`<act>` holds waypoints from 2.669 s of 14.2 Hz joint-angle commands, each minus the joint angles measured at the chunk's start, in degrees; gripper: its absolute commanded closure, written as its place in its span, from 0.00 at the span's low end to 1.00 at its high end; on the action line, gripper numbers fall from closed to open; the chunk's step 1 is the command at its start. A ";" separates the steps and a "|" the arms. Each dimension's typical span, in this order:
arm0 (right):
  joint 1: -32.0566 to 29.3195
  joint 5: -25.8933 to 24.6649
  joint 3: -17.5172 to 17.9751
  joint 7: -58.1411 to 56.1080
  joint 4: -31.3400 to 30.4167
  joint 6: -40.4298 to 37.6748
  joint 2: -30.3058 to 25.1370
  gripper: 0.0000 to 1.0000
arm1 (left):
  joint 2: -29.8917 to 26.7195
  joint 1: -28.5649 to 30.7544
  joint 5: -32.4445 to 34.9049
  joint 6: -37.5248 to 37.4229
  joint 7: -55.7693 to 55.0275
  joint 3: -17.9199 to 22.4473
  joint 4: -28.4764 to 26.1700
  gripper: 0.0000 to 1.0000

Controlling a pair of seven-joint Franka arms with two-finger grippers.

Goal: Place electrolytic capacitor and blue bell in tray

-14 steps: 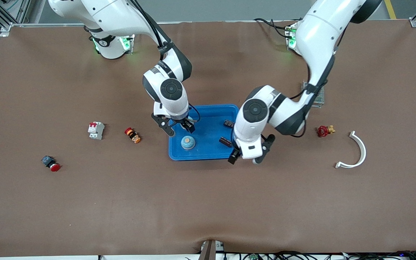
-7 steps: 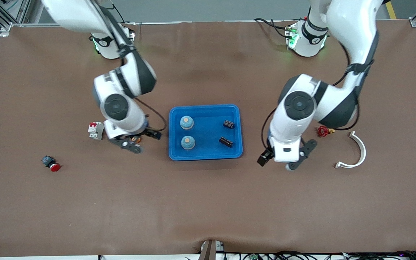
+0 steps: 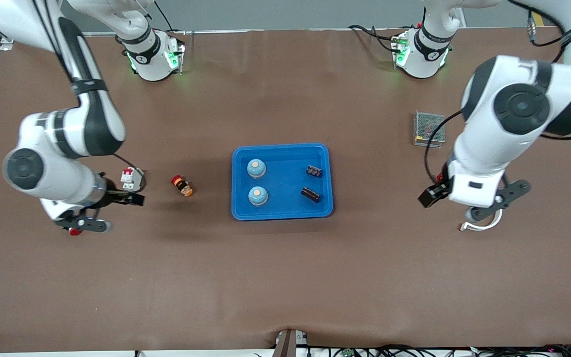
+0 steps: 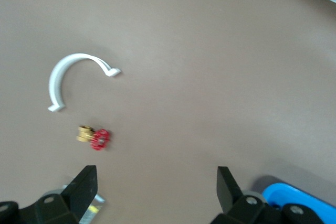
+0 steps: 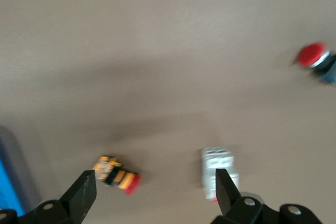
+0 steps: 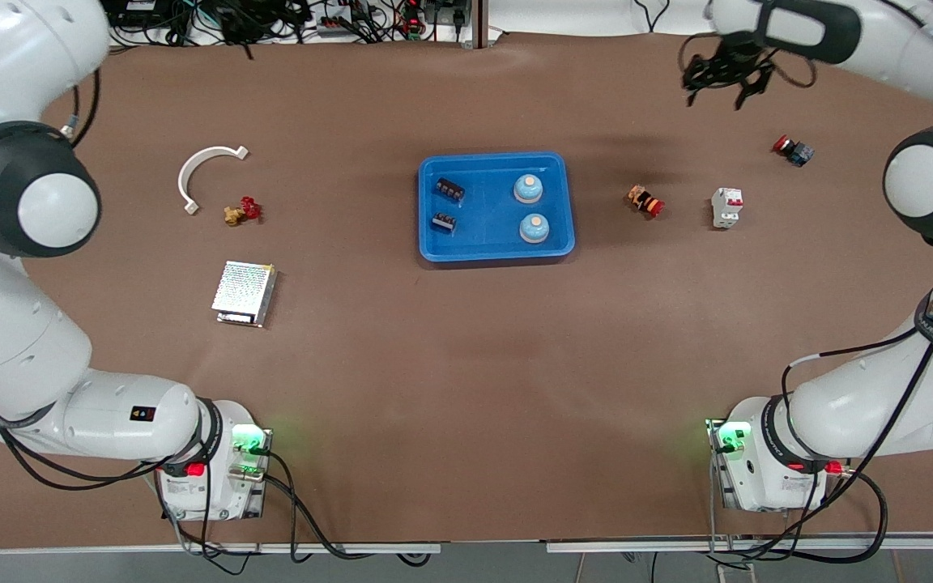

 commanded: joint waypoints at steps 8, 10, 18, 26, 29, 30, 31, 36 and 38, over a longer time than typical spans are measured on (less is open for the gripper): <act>-11.34 -0.11 -3.98 -22.74 19.54 -20.76 -0.40 0.00 | -13.50 0.92 -8.91 -9.20 29.73 10.22 -2.33 0.00; -10.90 -0.20 -3.80 -19.16 21.74 -23.85 -2.32 0.00 | -15.17 -0.49 -10.48 -10.53 34.66 13.48 -2.33 0.00; -10.37 0.59 -1.70 -12.54 14.83 -23.52 -15.58 0.00 | -19.40 -0.40 -10.66 -17.21 40.22 13.85 -2.24 0.00; -10.28 0.50 -0.20 -11.14 9.80 -22.73 -20.88 0.00 | -20.63 0.92 -13.04 -16.60 40.66 13.84 -4.17 0.00; -10.28 0.50 -0.20 -11.23 10.06 -22.37 -20.52 0.00 | -20.98 0.92 -13.04 -16.34 40.66 13.76 -4.70 0.00; -10.20 0.41 -0.20 -11.23 10.06 -22.37 -20.52 0.00 | -21.16 0.92 -12.95 -15.90 40.66 13.67 -5.14 0.00; -10.19 0.33 -0.20 -11.23 10.24 -22.55 -20.52 0.00 | -21.16 0.83 -13.04 -14.68 40.58 13.58 -5.92 0.00; -8.79 0.15 -0.20 -10.53 10.24 -22.11 -20.52 0.00 | -22.30 0.56 -12.17 -12.12 40.40 13.49 -8.31 0.00; -8.52 0.15 -0.20 -10.17 10.06 -22.11 -20.52 0.00 | -21.95 0.48 -11.99 -12.12 39.79 12.62 -8.04 0.00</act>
